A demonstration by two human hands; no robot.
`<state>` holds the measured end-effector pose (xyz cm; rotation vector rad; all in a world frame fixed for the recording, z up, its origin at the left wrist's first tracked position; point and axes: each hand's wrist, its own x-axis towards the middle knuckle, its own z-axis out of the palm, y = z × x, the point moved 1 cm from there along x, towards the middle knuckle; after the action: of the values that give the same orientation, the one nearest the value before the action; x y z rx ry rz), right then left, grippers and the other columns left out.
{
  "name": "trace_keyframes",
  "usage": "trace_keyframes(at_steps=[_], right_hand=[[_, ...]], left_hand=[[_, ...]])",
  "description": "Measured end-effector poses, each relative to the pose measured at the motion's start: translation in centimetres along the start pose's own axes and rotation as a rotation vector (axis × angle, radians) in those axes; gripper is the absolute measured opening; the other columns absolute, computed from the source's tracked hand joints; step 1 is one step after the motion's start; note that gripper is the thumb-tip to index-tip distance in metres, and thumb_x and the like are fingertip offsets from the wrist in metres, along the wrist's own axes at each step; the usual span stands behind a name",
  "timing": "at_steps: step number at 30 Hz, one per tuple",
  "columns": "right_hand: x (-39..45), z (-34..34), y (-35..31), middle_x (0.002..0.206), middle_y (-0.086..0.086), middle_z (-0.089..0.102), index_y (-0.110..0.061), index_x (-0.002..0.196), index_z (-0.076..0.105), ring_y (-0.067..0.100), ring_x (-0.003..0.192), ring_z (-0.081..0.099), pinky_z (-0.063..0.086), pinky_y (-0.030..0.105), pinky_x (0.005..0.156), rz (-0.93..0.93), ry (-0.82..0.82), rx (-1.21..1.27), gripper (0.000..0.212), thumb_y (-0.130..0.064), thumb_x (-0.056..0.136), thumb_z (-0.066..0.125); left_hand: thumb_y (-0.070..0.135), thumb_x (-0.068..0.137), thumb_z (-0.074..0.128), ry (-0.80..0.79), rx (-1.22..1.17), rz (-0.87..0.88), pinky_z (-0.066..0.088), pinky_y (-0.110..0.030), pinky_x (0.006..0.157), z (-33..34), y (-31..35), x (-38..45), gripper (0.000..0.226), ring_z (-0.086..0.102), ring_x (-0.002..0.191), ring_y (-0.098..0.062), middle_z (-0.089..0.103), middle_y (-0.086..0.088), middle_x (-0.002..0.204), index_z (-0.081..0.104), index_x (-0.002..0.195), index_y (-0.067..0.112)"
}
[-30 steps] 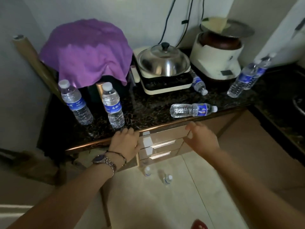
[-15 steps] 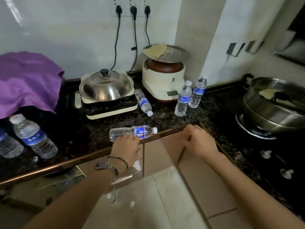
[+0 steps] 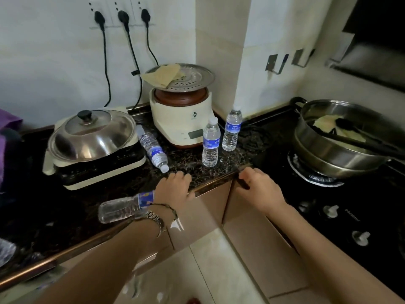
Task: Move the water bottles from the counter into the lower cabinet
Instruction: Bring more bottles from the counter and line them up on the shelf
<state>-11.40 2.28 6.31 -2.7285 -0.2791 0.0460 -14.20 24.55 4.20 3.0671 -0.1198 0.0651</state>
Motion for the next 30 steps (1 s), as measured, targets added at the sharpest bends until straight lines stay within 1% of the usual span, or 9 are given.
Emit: trace_keyframes(at_steps=[4, 8, 12, 16, 19, 23, 27, 30], right_hand=[[3.3, 0.0, 0.5, 0.109, 0.003, 0.056, -0.02, 0.109, 0.056, 0.026, 0.103, 0.057, 0.048, 0.036, 0.077, 0.029, 0.001, 0.019, 0.03, -0.028, 0.082, 0.065], [6.8, 0.4, 1.1, 0.107, 0.002, 0.055, -0.021, 0.109, 0.055, 0.024, 0.099, 0.058, 0.047, 0.034, 0.072, 0.049, 0.024, 0.011, 0.029, -0.029, 0.082, 0.066], [8.8, 1.2, 2.0, 0.11, 0.002, 0.056, -0.021, 0.109, 0.055, 0.023, 0.1, 0.059, 0.052, 0.039, 0.077, 0.076, 0.012, 0.015, 0.03, -0.028, 0.082, 0.066], [11.1, 1.6, 2.9, 0.113, 0.003, 0.055, -0.02, 0.113, 0.053, 0.024, 0.103, 0.057, 0.052, 0.041, 0.078, 0.104, 0.011, 0.039, 0.034, -0.028, 0.082, 0.065], [13.3, 2.0, 3.7, 0.116, 0.003, 0.055, -0.02, 0.114, 0.052, 0.022, 0.102, 0.058, 0.053, 0.042, 0.078, 0.105, 0.037, 0.065, 0.036, -0.029, 0.083, 0.067], [16.2, 2.6, 4.9, 0.114, 0.001, 0.056, -0.023, 0.114, 0.051, 0.023, 0.104, 0.059, 0.053, 0.044, 0.079, 0.093, 0.07, 0.128, 0.038, -0.03, 0.082, 0.069], [18.7, 3.5, 6.4, 0.119, -0.001, 0.054, -0.024, 0.122, 0.047, 0.017, 0.106, 0.057, 0.052, 0.036, 0.079, 0.088, 0.09, 0.188, 0.046, -0.03, 0.083, 0.07], [20.2, 4.2, 7.7, 0.121, 0.0, 0.053, -0.024, 0.125, 0.044, 0.018, 0.106, 0.057, 0.052, 0.035, 0.08, 0.08, 0.116, 0.234, 0.053, -0.03, 0.081, 0.072]], left_hand=[[0.037, 0.09, 0.045, 0.01, -0.081, 0.01, 0.04, -0.034, 0.077, 0.8, 0.1, 3.4, 0.033, 0.048, 0.106, -0.022, 0.051, -0.003, 0.112, 0.049, 0.115, 0.017], [0.038, 0.09, 0.044, 0.024, -0.109, 0.026, 0.041, -0.034, 0.079, 2.0, -0.4, 7.0, 0.034, 0.048, 0.107, -0.021, 0.052, -0.001, 0.114, 0.049, 0.118, 0.02], [0.037, 0.089, 0.046, 0.041, -0.125, 0.031, 0.043, -0.035, 0.081, 3.1, -0.7, 9.0, 0.034, 0.049, 0.105, -0.021, 0.052, 0.0, 0.113, 0.05, 0.118, 0.019], [0.034, 0.087, 0.05, 0.118, -0.204, 0.015, 0.045, -0.036, 0.083, 4.1, -0.5, 10.9, 0.04, 0.05, 0.106, -0.022, 0.053, -0.002, 0.116, 0.048, 0.124, 0.019], [0.034, 0.086, 0.053, 0.183, -0.282, -0.033, 0.044, -0.035, 0.087, 5.0, 0.2, 12.3, 0.049, 0.049, 0.111, -0.021, 0.049, -0.001, 0.125, 0.041, 0.131, 0.019], [0.033, 0.08, 0.062, 0.28, -0.426, -0.119, 0.043, -0.033, 0.091, 6.2, 1.4, 14.1, 0.063, 0.046, 0.117, -0.019, 0.044, -0.001, 0.132, 0.034, 0.135, 0.021], [0.03, 0.076, 0.07, 0.342, -0.61, -0.246, 0.038, -0.03, 0.098, 7.5, 2.9, 16.1, 0.076, 0.041, 0.124, -0.015, 0.04, -0.002, 0.138, 0.029, 0.14, 0.019], [0.027, 0.073, 0.074, 0.417, -0.769, -0.339, 0.044, -0.032, 0.097, 8.7, 3.9, 17.7, 0.076, 0.044, 0.122, -0.014, 0.043, 0.0, 0.135, 0.032, 0.136, 0.022]])
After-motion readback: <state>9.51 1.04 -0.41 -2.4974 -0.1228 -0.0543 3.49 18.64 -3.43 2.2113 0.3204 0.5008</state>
